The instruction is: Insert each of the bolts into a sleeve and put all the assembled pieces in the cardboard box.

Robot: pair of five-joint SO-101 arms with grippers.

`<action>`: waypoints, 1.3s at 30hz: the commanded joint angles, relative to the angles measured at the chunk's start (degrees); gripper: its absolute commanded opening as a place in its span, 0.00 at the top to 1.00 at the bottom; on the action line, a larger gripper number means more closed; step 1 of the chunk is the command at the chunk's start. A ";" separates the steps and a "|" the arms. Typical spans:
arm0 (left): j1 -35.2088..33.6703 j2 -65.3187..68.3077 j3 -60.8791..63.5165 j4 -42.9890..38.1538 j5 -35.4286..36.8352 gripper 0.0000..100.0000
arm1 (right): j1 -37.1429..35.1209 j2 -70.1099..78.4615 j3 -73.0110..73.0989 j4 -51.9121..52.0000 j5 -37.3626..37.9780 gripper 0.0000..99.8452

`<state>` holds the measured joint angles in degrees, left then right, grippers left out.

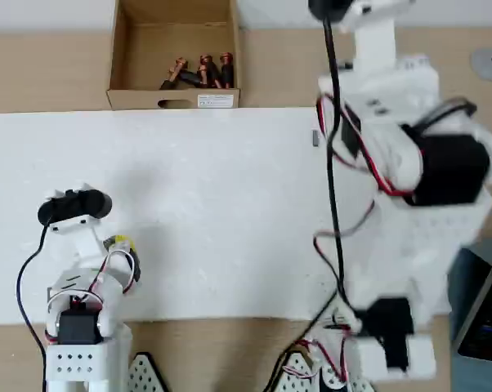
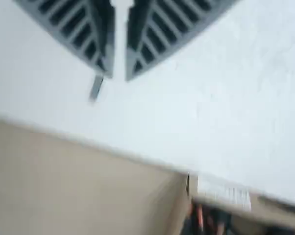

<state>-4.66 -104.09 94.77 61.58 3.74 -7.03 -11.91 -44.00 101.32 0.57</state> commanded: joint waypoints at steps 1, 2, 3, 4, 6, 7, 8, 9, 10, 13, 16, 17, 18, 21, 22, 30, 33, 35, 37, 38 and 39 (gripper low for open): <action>-0.44 -0.48 -0.44 -1.14 0.26 1.00 | 1.71 -8.66 11.65 -0.09 -1.49 0.99; -0.44 -0.48 -0.44 -1.14 0.26 1.00 | 1.80 -10.77 14.99 -0.09 -1.85 0.99; -0.44 -0.48 -0.44 -1.14 0.26 1.00 | 1.89 -12.97 18.33 -0.09 -2.20 0.99; -0.44 -0.48 -0.44 -1.14 0.26 1.00 | 1.89 -15.08 21.58 -0.18 -2.55 0.99; -0.44 -0.48 -0.44 -1.14 0.26 1.00 | 1.98 -19.30 28.88 -1.93 -3.25 0.99; -0.44 -0.48 -0.44 -1.14 0.26 1.00 | 2.33 -21.76 32.92 -3.25 -3.25 0.99; -0.44 -0.48 -0.44 -1.14 0.26 1.00 | 3.03 -24.13 37.05 -4.84 -3.25 0.99; -0.44 -0.48 -0.44 -1.14 0.26 1.00 | 3.38 -26.77 41.63 -6.95 -3.25 0.99; -0.44 -0.48 -0.44 -1.14 0.26 1.00 | 3.65 -29.41 46.29 -9.41 -3.16 0.99; -0.44 -0.48 -0.44 -1.14 0.26 1.00 | 5.58 -37.32 62.64 -17.76 -2.81 0.99; -0.44 -0.48 -0.44 -1.14 0.26 1.00 | 7.34 -44.88 77.32 -24.44 -2.29 0.99; -0.44 -0.48 -0.44 -1.14 0.26 1.00 | 7.87 -47.25 81.27 -25.85 -1.49 0.99; -0.44 -0.48 -0.44 -1.14 0.26 1.00 | 8.13 -49.54 84.70 -26.99 -0.88 0.99; -0.44 -0.48 -0.44 -1.14 0.26 1.00 | 8.22 -55.60 92.70 -29.10 -0.70 0.99; -0.44 -0.48 -0.44 -1.14 0.26 1.00 | 7.96 -57.19 95.16 -29.89 -0.62 0.99; -0.44 -0.48 -0.44 -1.14 0.26 1.00 | 7.78 -66.15 118.29 -43.78 2.64 0.99; -0.44 -0.48 -0.44 -1.14 0.26 1.00 | 7.78 -68.35 126.02 -49.67 4.22 0.99; -0.44 -0.48 -0.44 -1.14 0.26 1.00 | 7.25 -69.76 129.54 -52.66 4.84 0.99; -0.44 -0.48 -0.44 -1.14 0.26 1.00 | 5.41 -71.08 132.09 -53.80 4.92 0.99; -0.44 -0.48 -0.44 -1.14 0.26 1.00 | 4.53 -71.78 133.05 -53.89 4.66 0.99; -0.44 -0.48 -0.44 -1.14 0.26 1.00 | 3.38 -72.57 133.93 -53.89 4.48 0.99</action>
<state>-4.66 -104.09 94.77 61.58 3.74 -1.14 -82.42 87.96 49.36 4.97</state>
